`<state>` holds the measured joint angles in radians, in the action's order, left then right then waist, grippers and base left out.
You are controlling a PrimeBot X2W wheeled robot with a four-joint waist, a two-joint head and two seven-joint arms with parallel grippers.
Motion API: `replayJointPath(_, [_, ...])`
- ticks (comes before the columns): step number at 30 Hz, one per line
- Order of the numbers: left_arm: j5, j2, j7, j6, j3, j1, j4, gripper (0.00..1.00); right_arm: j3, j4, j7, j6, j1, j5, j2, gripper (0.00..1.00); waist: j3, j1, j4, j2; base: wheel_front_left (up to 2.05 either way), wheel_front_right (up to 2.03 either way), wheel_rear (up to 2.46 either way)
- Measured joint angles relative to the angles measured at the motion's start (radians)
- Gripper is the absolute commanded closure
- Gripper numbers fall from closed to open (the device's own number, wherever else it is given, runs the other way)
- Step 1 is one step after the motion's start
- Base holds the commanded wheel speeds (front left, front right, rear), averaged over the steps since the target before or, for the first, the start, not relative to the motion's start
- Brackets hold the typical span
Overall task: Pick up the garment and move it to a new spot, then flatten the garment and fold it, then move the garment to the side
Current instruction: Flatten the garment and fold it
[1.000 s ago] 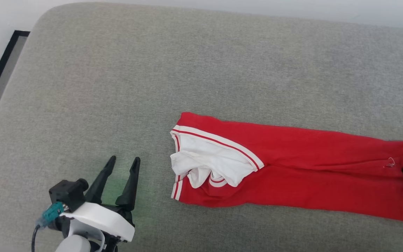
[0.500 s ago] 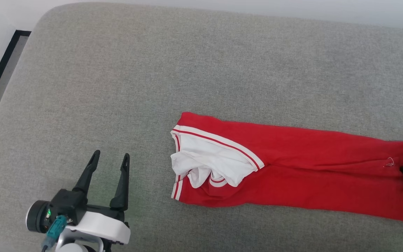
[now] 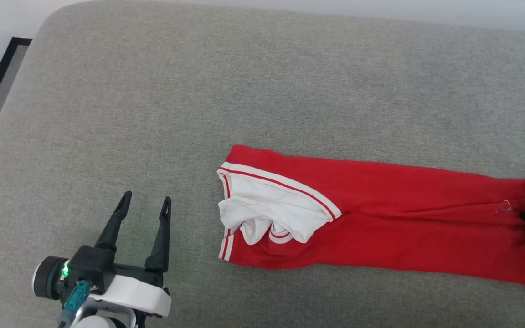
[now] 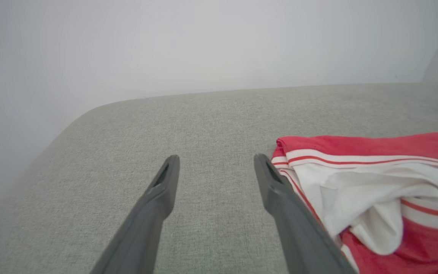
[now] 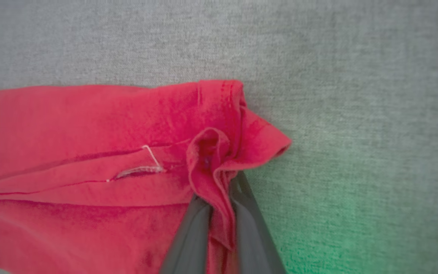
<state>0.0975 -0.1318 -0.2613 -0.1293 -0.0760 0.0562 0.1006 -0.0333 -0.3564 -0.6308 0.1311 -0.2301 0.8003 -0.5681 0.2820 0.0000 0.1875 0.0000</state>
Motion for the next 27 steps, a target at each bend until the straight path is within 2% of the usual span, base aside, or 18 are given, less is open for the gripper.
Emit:
replayJointPath(6, [0.025,-0.011,0.0,0.0,-0.026,0.001,-0.034,0.0,-0.047,-0.004,0.016,0.005,-0.002,0.001,-0.013,1.0,0.003,0.0,-0.032,0.0,0.0,0.0,0.0])
replayJointPath(17, [0.097,-0.039,0.0,-0.002,-0.046,0.022,-0.078,0.0,-0.21,-0.088,0.01,0.002,0.018,-0.044,-0.155,1.0,0.018,0.0,-0.089,0.0,0.0,0.0,0.0])
replayJointPath(23, [0.097,-0.058,0.0,-0.002,-0.049,0.029,-0.077,0.0,-0.318,-0.155,0.035,0.002,0.008,-0.043,-0.176,1.0,0.025,0.0,-0.104,0.0,0.0,0.0,0.0])
replayJointPath(27, [0.092,-0.062,0.0,-0.002,-0.05,0.036,-0.072,0.0,-0.353,-0.167,0.057,0.001,-0.01,-0.044,-0.176,1.0,0.025,0.0,-0.107,0.0,0.0,0.0,0.0])
